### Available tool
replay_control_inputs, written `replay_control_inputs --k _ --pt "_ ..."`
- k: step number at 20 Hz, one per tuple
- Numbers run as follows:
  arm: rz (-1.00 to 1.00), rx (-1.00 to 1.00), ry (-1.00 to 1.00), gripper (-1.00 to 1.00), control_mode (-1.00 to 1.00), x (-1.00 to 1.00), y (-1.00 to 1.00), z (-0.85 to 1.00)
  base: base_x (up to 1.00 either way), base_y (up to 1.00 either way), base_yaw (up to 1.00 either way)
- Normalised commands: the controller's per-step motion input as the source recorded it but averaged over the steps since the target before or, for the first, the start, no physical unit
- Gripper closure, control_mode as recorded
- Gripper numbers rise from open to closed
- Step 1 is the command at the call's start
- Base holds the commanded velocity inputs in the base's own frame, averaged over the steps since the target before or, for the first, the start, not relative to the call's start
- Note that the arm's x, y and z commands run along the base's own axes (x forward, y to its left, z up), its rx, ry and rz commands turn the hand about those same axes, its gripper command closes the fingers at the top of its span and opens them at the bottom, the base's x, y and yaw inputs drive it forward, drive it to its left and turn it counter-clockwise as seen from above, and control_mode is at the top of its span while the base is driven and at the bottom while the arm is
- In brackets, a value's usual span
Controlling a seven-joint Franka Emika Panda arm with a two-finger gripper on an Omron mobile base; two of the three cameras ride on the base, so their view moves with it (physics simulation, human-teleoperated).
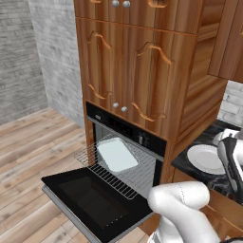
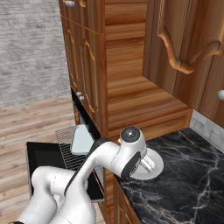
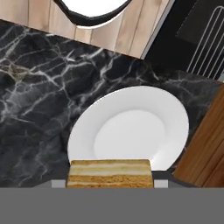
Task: Take the baked cake out of the oven and place it on the plate for cooling. Then close the oven door.
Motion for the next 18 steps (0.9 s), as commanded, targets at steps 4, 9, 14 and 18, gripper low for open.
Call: replay_control_inputs --k 4,9,14,18 --pt "0.04 0.0 0.04 1.0 -1.0 0.59 0.0 -0.24 0.0 0.0 0.0" --pt "0.05 0.0 0.11 1.0 -1.0 0.49 -0.06 -0.39 0.0 0.0 0.0" --pt "0.08 0.0 0.13 1.0 -1.0 0.28 -0.1 -0.48 0.0 0.0 0.0" --pt "0.09 0.0 0.08 1.0 -1.0 0.24 -0.05 -0.39 0.0 0.0 0.0"
